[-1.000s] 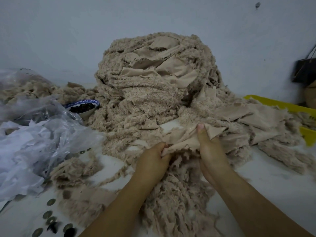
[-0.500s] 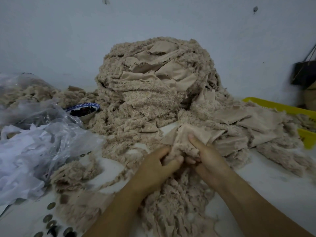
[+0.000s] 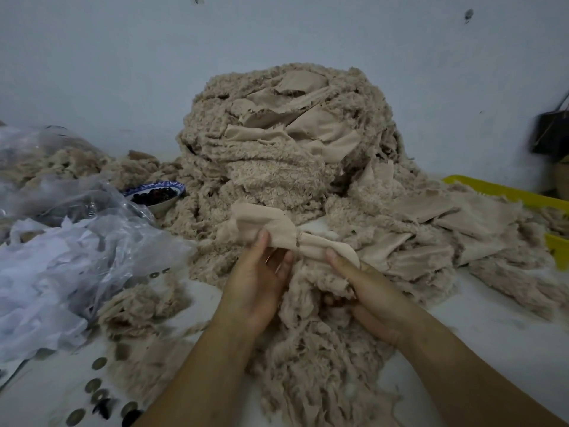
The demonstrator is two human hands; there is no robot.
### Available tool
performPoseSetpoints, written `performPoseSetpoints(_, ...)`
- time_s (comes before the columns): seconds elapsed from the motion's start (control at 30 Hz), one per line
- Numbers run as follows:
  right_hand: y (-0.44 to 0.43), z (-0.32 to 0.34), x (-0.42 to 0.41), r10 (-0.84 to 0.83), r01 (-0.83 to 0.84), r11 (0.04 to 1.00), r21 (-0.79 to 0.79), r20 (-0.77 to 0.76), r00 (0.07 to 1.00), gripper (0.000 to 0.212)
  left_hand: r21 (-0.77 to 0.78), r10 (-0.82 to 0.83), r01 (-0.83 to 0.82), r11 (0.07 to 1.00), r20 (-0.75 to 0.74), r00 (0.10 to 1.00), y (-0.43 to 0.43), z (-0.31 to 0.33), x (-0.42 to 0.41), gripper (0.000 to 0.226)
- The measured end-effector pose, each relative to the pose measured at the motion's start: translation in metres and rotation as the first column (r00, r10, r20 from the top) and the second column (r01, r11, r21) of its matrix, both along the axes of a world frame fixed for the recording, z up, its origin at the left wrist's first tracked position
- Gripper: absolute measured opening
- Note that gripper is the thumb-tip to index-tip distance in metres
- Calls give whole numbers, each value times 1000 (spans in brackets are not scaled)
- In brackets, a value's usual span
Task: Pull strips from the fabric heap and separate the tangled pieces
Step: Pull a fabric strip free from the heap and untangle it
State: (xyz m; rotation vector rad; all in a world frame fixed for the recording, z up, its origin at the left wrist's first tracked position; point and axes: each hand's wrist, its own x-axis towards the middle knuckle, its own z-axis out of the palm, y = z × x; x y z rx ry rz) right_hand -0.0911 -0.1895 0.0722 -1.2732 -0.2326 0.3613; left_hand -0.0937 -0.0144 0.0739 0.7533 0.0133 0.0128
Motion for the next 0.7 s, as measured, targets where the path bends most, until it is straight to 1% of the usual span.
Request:
performPoseSetpoints(0.03, 0, 0, 0, -19, 20, 999, -28, 10, 1000, 34, -34, 8, -8, 999, 5, 1000, 1, 0, 1, 39)
performPoseSetpoints(0.1, 1, -1, 1, -54, 55, 996, -64, 20, 998, 37, -45, 28, -28, 999, -5, 1000, 1, 1, -1, 36)
performPoseSetpoints(0.17, 0, -5, 4, -125, 126, 991, -46, 15, 992, 52, -37, 44, -45, 998, -14, 999, 0, 2, -2, 34)
performPoseSetpoints(0.2, 0, -6, 6, -189, 191, 981, -35, 37, 981, 57, -29, 49, -49, 998, -10, 999, 0, 1, -1, 31)
performPoseSetpoints(0.23, -1, -6, 8, -263, 268, 963, -43, 94, 960, 55, -16, 47, -47, 999, -2, 999, 0, 0, -1, 29)
performPoseSetpoints(0.27, -2, -5, 10, -330, 347, 935, -70, 182, 926, 47, 6, 40, -40, 999, 6, 999, -1, 0, -2, 29)
performPoseSetpoints(0.3, -2, -3, 10, -372, 415, 902, -116, 279, 886, 36, 33, 28, -29, 999, 13, 1000, -2, -1, -2, 30)
performPoseSetpoints(0.33, -2, -2, 10, -377, 460, 872, -168, 367, 850, 28, 66, 13, -15, 998, 17, 1000, -4, -2, -3, 33)
performPoseSetpoints(0.37, -2, -1, 9, -345, 466, 859, -212, 435, 832, 26, 105, -7, 5, 994, 20, 1000, -6, -2, -4, 35)
performPoseSetpoints(0.4, 0, -2, 7, -283, 442, 860, -257, 481, 830, 30, 146, -33, 30, 989, 22, 999, -8, -2, -5, 38)
performPoseSetpoints(0.43, 2, -3, 6, -210, 405, 861, -309, 509, 835, 36, 185, -62, 56, 981, 22, 998, -9, -2, -6, 42)
performPoseSetpoints(0.5, 7, -5, 4, -81, 365, 829, -423, 555, 828, 51, 235, -107, 99, 967, 25, 994, -11, -1, -9, 46)
performPoseSetpoints(0.53, 8, -5, 4, -36, 363, 808, -464, 577, 816, 60, 243, -118, 109, 964, 25, 993, -11, -1, -9, 44)
performPoseSetpoints(0.57, 9, -4, 4, -15, 372, 790, -487, 592, 806, 62, 246, -119, 109, 963, 25, 993, -12, -2, -9, 41)
performPoseSetpoints(0.63, 11, 2, 2, -24, 435, 759, -484, 648, 762, 56, 215, -92, 84, 973, 24, 996, -14, -2, -8, 34)
performPoseSetpoints(0.67, 11, 4, 1, -39, 473, 746, -469, 679, 734, 54, 159, -51, 46, 986, 26, 998, -12, -1, -6, 32)
performPoseSetpoints(0.7, 9, 5, -1, -60, 502, 739, -450, 698, 714, 52, 65, 11, -12, 998, 19, 1000, -5, -1, -3, 30)
